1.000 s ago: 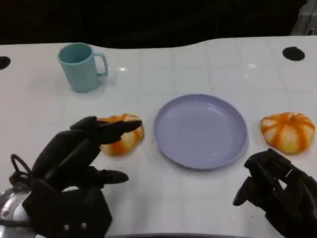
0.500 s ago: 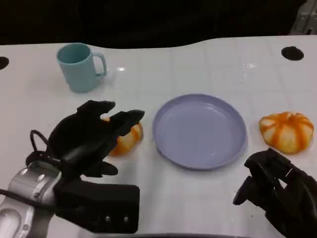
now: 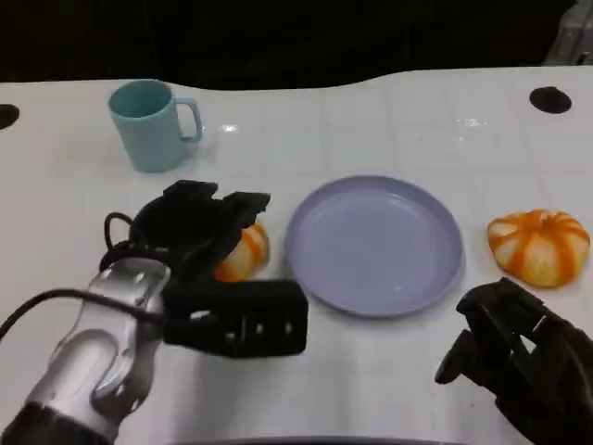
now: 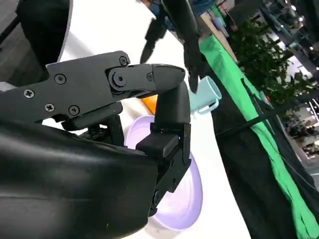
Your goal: Grasp the bread from the table and place it into the plate.
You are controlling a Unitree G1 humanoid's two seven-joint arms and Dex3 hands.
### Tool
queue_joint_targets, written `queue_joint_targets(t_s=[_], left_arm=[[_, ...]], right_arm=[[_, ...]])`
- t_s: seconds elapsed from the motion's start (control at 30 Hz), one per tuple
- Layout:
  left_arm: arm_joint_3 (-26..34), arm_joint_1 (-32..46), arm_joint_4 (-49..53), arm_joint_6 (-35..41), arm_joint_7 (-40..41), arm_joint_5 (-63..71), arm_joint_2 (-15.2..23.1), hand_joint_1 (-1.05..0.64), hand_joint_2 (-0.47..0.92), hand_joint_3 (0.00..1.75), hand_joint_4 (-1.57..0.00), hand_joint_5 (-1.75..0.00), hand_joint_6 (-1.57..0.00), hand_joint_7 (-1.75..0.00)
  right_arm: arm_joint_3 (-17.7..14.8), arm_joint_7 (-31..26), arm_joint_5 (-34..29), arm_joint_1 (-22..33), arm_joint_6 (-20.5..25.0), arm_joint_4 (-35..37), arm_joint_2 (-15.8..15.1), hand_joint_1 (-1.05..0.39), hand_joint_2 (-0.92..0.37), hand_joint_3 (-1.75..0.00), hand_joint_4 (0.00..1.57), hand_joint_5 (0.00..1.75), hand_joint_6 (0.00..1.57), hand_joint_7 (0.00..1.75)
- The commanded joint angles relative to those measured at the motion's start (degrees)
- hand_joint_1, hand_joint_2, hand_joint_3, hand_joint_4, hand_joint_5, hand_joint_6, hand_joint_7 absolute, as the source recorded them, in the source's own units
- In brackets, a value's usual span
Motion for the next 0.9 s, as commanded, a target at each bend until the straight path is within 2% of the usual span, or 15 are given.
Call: queue_joint_targets(t_s=[0.03,0.3,0.43,0.67,0.9], left_arm=[[-1.95,-5.61,10.13,0.38,1.62,-0.29,-0.65,-0.27,0.72,0.0,-0.01,-0.19,-0.21,0.0],[-6.55,-16.11,33.15,-3.14,7.82,-1.15,-3.43,-0.3,0.73,0.0,-0.02,-0.19,-0.22,0.0],[-8.15,-19.27,40.69,-4.98,10.44,-1.98,-4.5,-0.33,0.73,0.0,-0.02,-0.19,-0.22,0.0],[-10.03,-23.39,50.48,-7.83,13.78,-3.7,-6.03,-0.4,0.74,0.0,-0.02,-0.18,-0.22,0.0],[-11.25,-25.94,56.14,-10.28,15.31,-5.47,-6.87,-0.4,0.76,0.01,-0.02,-0.16,-0.21,0.0]], right_arm=[[-0.39,0.1,0.0,0.36,-0.22,-0.62,-0.57,-0.5,-0.92,-0.25,0.57,1.74,0.52,1.44],[-0.41,-0.04,0.28,1.25,0.15,-1.54,-0.7,-0.5,-0.92,-0.25,0.58,1.73,0.54,1.43],[-0.62,-0.03,0.75,1.65,0.45,-1.95,-0.64,-0.49,-0.92,-0.25,0.58,1.71,0.54,1.41],[-0.4,-0.05,0.38,2.11,0.29,-2.33,-0.8,-0.49,-0.92,-0.26,0.57,1.71,0.54,1.41],[-0.4,0.08,0.35,2.11,0.24,-2.22,-0.88,-0.5,-0.92,-0.25,0.57,1.72,0.54,1.41]])
